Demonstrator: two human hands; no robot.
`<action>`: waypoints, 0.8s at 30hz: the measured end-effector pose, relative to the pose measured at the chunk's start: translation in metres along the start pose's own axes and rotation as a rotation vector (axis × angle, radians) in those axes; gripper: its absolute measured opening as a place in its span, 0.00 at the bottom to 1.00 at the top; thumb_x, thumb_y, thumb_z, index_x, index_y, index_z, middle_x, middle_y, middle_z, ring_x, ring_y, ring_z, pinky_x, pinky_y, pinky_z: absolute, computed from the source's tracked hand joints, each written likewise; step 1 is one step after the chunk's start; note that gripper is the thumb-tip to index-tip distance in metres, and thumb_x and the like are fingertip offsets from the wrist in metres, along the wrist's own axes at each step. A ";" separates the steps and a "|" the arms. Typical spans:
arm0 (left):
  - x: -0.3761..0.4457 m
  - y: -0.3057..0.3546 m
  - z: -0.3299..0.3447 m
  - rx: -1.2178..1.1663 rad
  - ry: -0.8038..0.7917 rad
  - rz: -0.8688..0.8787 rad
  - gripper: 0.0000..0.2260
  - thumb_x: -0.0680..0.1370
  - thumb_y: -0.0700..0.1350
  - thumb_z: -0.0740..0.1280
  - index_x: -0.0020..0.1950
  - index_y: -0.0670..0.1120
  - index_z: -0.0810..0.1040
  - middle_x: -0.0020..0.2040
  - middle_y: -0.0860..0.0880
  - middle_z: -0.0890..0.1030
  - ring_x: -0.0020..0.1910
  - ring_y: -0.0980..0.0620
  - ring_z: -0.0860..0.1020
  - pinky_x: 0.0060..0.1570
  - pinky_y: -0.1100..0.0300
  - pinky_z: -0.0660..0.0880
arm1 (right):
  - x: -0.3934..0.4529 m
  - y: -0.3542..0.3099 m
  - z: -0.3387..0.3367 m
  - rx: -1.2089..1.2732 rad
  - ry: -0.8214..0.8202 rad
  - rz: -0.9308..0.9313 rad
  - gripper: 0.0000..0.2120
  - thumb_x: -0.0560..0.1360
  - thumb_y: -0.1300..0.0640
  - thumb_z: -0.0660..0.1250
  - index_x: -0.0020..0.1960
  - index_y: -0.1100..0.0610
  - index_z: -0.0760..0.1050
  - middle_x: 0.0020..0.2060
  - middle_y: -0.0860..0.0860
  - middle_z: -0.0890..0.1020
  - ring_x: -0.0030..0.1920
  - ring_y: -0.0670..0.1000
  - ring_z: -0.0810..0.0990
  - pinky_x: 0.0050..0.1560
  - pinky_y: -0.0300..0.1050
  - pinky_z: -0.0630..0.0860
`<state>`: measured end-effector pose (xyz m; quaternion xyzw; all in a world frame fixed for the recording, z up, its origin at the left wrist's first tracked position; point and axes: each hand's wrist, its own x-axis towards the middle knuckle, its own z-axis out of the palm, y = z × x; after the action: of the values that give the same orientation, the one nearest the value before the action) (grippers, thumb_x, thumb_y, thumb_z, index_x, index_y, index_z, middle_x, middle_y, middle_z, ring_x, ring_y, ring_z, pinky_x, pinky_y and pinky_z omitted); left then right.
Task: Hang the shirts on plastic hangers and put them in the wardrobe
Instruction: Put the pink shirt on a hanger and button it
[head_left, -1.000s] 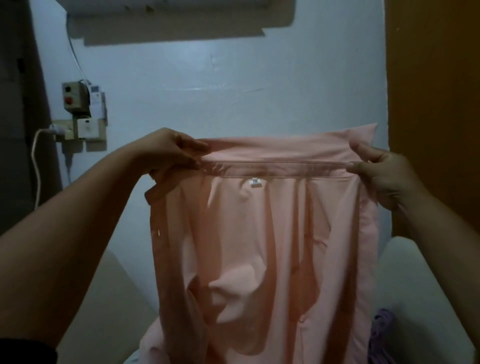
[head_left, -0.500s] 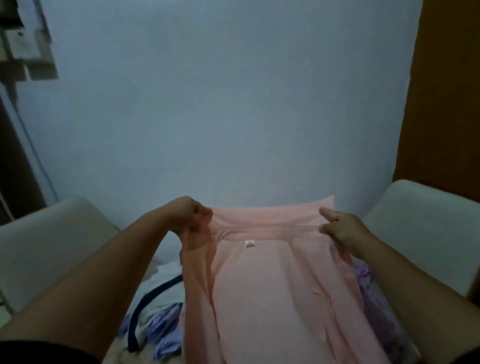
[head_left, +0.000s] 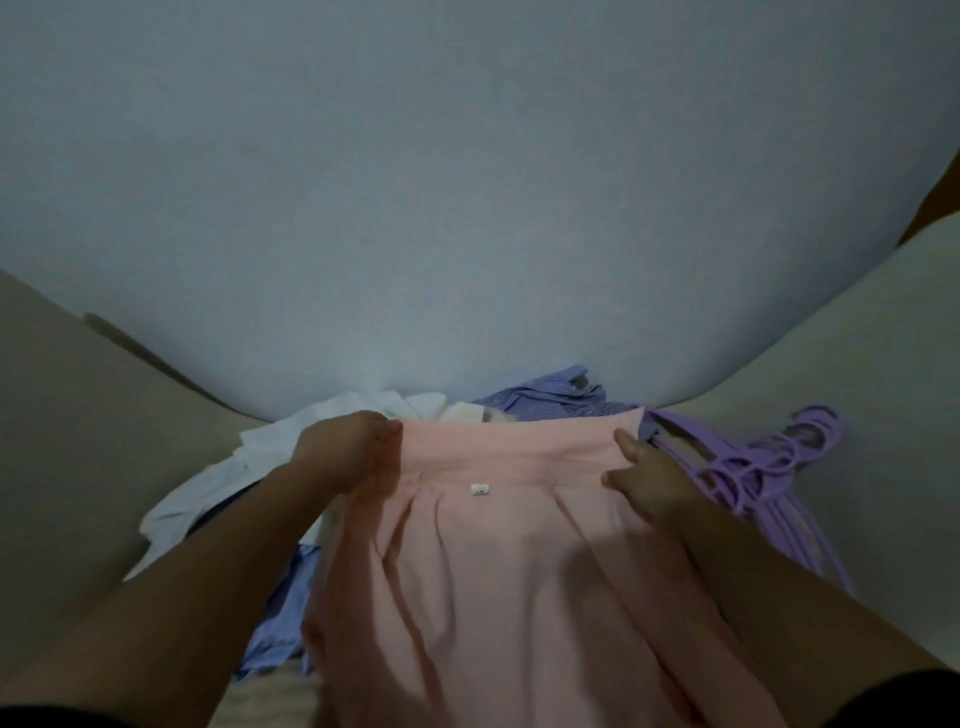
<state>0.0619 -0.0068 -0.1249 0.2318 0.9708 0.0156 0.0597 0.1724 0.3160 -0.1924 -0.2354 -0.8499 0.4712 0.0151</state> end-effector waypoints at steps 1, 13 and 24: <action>0.005 0.002 0.007 0.124 0.019 -0.001 0.19 0.71 0.57 0.62 0.61 0.56 0.77 0.64 0.54 0.75 0.59 0.50 0.76 0.53 0.56 0.68 | 0.003 0.002 0.006 -0.004 0.021 -0.013 0.35 0.73 0.67 0.67 0.76 0.61 0.56 0.74 0.56 0.61 0.72 0.53 0.64 0.69 0.41 0.59; -0.017 0.124 0.057 -0.032 0.456 0.081 0.20 0.78 0.54 0.59 0.69 0.52 0.72 0.74 0.47 0.67 0.73 0.43 0.62 0.69 0.45 0.56 | -0.050 0.068 -0.008 -0.499 0.578 -0.055 0.26 0.68 0.55 0.66 0.64 0.63 0.72 0.60 0.64 0.75 0.58 0.66 0.72 0.55 0.60 0.70; -0.027 0.151 0.155 0.062 0.243 0.019 0.33 0.70 0.64 0.57 0.72 0.50 0.70 0.74 0.41 0.66 0.72 0.34 0.61 0.67 0.39 0.50 | -0.071 0.126 -0.013 -0.687 0.491 0.026 0.45 0.66 0.34 0.53 0.67 0.68 0.68 0.60 0.67 0.75 0.58 0.66 0.75 0.56 0.61 0.72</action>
<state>0.1723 0.1162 -0.2668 0.2392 0.9686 0.0139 -0.0660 0.2872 0.3528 -0.2736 -0.3429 -0.9257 0.0902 0.1319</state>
